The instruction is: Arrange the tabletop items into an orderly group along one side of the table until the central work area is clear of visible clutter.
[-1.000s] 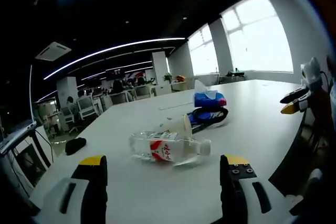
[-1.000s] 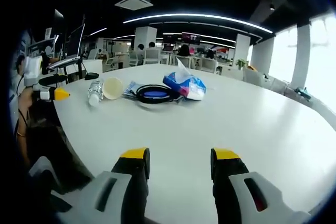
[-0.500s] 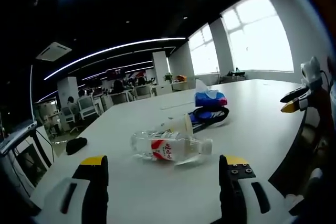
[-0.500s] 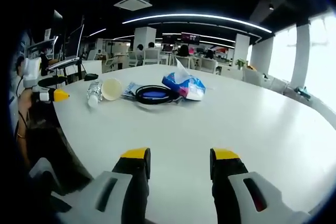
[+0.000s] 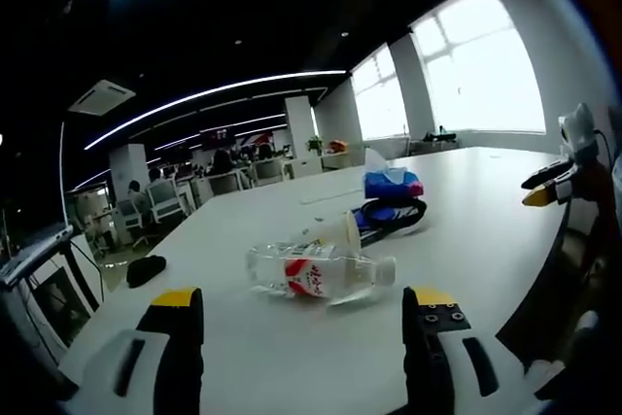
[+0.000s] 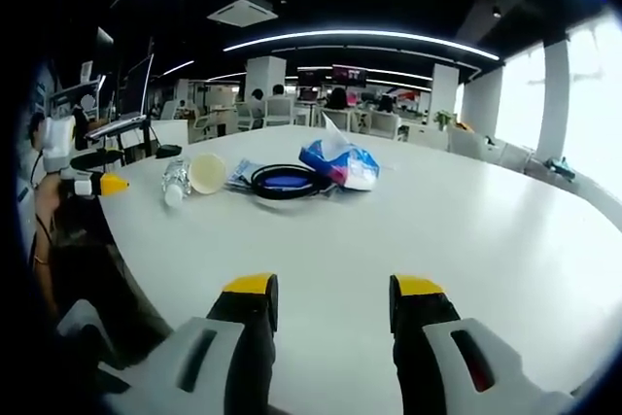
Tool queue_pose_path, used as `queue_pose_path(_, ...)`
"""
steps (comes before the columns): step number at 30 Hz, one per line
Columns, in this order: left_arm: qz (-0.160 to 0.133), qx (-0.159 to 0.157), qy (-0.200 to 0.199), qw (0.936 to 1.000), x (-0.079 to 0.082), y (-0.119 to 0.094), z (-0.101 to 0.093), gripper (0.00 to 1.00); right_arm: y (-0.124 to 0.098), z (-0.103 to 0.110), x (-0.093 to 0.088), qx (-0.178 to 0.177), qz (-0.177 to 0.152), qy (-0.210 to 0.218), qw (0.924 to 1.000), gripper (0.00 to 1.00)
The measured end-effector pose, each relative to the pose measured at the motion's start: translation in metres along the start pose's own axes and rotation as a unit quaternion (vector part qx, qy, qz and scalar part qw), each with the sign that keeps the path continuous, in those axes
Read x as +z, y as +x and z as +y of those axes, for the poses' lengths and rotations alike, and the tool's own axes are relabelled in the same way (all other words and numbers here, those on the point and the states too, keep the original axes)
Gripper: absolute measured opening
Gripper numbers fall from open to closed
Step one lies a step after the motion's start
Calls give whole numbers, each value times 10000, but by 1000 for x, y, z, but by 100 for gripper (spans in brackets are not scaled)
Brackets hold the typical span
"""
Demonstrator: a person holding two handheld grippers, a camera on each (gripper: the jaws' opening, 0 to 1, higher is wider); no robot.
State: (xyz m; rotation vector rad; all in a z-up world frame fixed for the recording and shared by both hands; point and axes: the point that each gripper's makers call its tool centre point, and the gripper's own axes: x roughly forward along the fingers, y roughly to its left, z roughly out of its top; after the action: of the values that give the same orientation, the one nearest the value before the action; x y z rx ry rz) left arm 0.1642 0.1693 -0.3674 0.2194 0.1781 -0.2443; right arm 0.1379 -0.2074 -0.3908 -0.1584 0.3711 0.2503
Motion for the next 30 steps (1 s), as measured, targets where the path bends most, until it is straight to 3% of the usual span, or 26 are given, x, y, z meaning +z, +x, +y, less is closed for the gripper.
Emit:
queue_pose_path(26,61,-58,85,9999,-2,1,-4,82,0,-3,-1,-17,33,13,10000,43)
queue_pose_path(30,-22,-38,691,9976,-1,1,-8,82,0,-4,-4,-43,86,25,10000,43)
